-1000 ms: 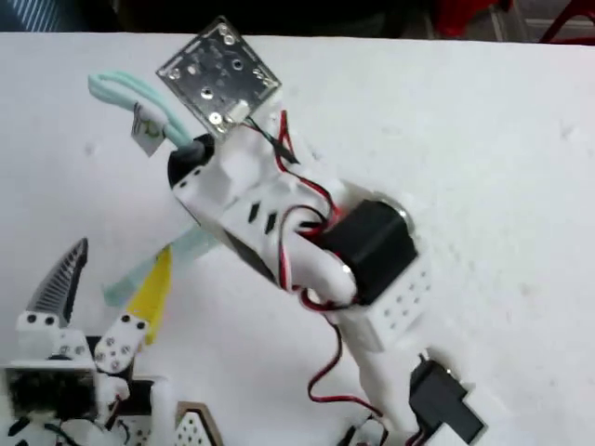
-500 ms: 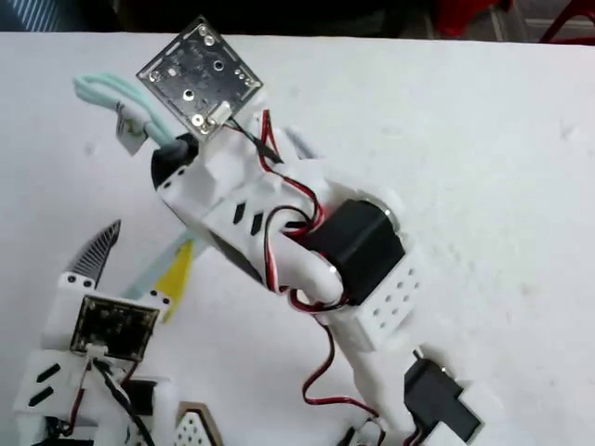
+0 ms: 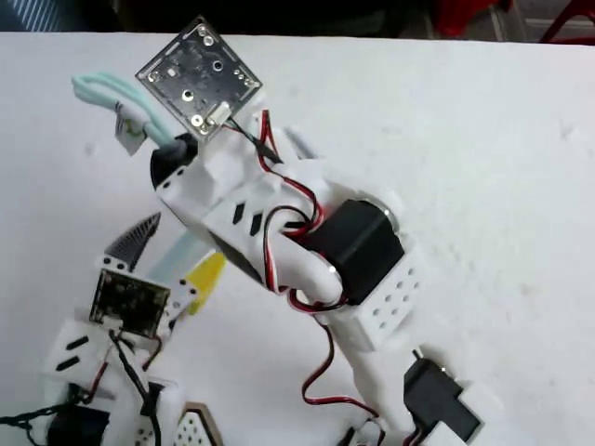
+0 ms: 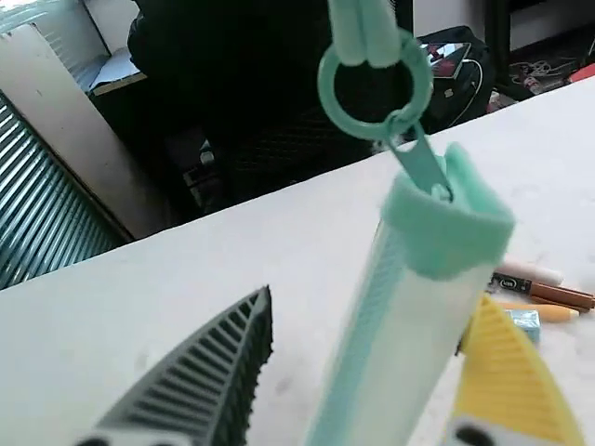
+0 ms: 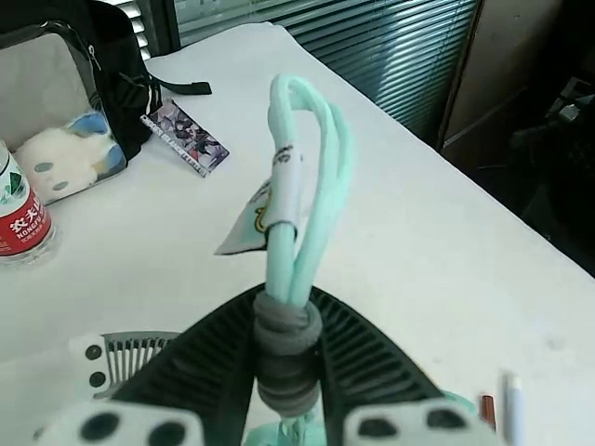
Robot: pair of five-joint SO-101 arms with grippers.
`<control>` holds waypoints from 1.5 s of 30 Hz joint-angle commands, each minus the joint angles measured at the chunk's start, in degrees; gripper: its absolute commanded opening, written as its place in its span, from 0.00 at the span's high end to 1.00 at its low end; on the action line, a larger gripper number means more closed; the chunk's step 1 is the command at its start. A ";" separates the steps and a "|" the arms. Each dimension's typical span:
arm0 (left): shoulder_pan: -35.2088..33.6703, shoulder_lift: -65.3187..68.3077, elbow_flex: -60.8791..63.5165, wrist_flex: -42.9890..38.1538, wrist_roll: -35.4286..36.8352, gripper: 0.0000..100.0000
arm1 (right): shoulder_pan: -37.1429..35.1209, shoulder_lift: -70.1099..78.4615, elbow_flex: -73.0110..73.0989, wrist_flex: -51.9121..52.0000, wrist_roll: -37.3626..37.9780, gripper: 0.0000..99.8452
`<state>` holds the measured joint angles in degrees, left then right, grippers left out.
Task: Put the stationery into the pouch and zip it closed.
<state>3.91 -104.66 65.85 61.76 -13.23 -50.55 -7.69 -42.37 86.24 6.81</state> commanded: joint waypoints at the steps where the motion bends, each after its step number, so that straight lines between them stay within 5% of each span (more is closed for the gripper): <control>1: 0.31 0.40 4.22 -6.95 1.41 0.67 | -0.66 -0.75 -2.55 -1.45 -0.35 0.98; 13: 0.22 0.22 13.01 -9.05 1.23 0.71 | 0.13 -0.75 -2.55 -1.10 -0.35 0.98; 18: 0.22 0.13 14.07 -4.57 -5.89 0.72 | 2.86 -0.48 -2.64 -1.45 -0.35 0.98; 26: 0.66 0.13 10.55 -4.66 -0.26 0.77 | 3.03 -0.57 -2.55 -1.36 -0.44 0.98; 32: 2.24 0.31 10.55 -17.05 7.30 0.98 | 3.21 -0.84 -2.64 -1.10 -0.44 0.98; 39: 16.66 0.40 20.31 -30.68 9.41 0.98 | 3.38 -7.69 -2.20 -1.01 -0.44 0.98; 45: 16.31 0.40 24.18 -35.87 9.41 0.98 | 7.16 -9.19 -1.93 4.70 -0.35 0.98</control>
<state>19.91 -103.60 89.93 29.23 -4.53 -45.80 -15.43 -42.46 88.88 6.81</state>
